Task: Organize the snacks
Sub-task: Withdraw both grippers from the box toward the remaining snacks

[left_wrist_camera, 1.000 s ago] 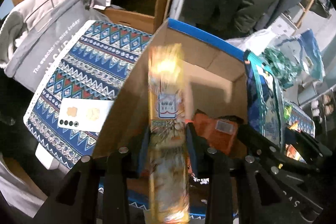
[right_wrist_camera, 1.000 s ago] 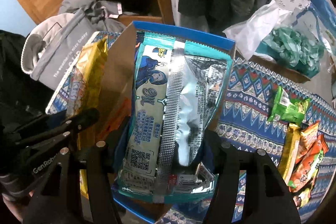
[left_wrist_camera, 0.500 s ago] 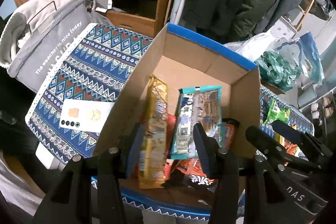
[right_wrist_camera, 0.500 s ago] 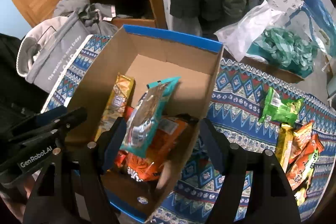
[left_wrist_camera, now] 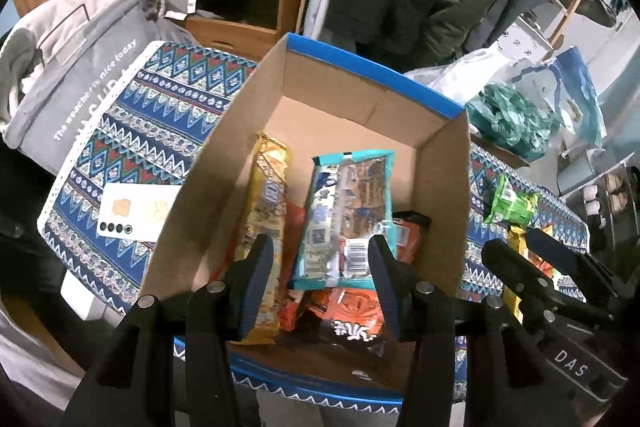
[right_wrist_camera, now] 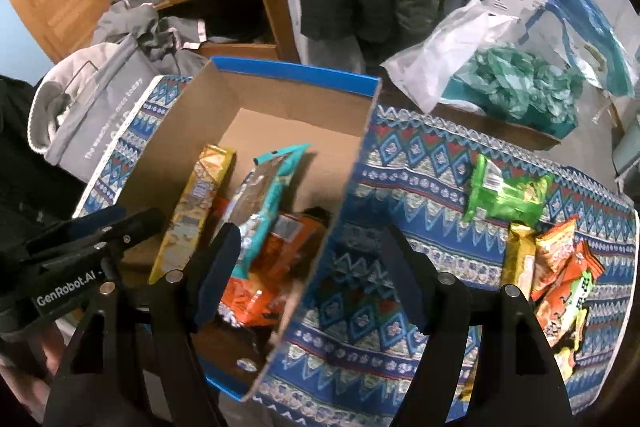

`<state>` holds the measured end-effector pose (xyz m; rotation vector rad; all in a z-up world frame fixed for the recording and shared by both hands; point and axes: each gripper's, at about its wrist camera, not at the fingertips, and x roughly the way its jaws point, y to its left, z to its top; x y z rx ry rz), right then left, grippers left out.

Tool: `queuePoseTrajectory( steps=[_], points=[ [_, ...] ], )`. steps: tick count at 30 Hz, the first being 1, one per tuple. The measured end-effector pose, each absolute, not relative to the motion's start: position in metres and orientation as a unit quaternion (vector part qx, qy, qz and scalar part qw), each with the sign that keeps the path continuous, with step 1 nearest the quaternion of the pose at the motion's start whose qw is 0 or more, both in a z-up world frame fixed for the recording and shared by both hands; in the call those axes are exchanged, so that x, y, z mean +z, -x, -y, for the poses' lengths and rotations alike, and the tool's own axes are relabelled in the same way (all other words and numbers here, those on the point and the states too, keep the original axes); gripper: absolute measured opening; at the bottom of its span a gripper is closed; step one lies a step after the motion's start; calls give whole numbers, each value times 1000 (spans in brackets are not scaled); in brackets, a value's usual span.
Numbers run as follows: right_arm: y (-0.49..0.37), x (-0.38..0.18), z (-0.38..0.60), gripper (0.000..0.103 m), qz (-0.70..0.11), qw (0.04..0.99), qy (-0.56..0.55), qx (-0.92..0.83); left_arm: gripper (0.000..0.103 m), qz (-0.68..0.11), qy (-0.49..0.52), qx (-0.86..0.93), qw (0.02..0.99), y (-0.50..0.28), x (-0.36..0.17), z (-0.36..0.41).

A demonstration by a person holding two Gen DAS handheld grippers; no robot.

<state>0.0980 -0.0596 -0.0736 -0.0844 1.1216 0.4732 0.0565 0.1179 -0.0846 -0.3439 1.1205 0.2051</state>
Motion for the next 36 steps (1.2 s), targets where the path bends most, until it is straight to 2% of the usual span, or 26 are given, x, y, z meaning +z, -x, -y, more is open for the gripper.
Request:
queuePoseTrajectory(
  steps=[19, 36],
  points=[
    [-97, -79, 156, 73, -537, 829, 11, 153, 55, -549, 126, 58, 824, -67, -84, -52],
    [-86, -92, 254, 73, -540, 837, -16, 86, 55, -573, 47, 13, 818, -77, -92, 45]
  ],
)
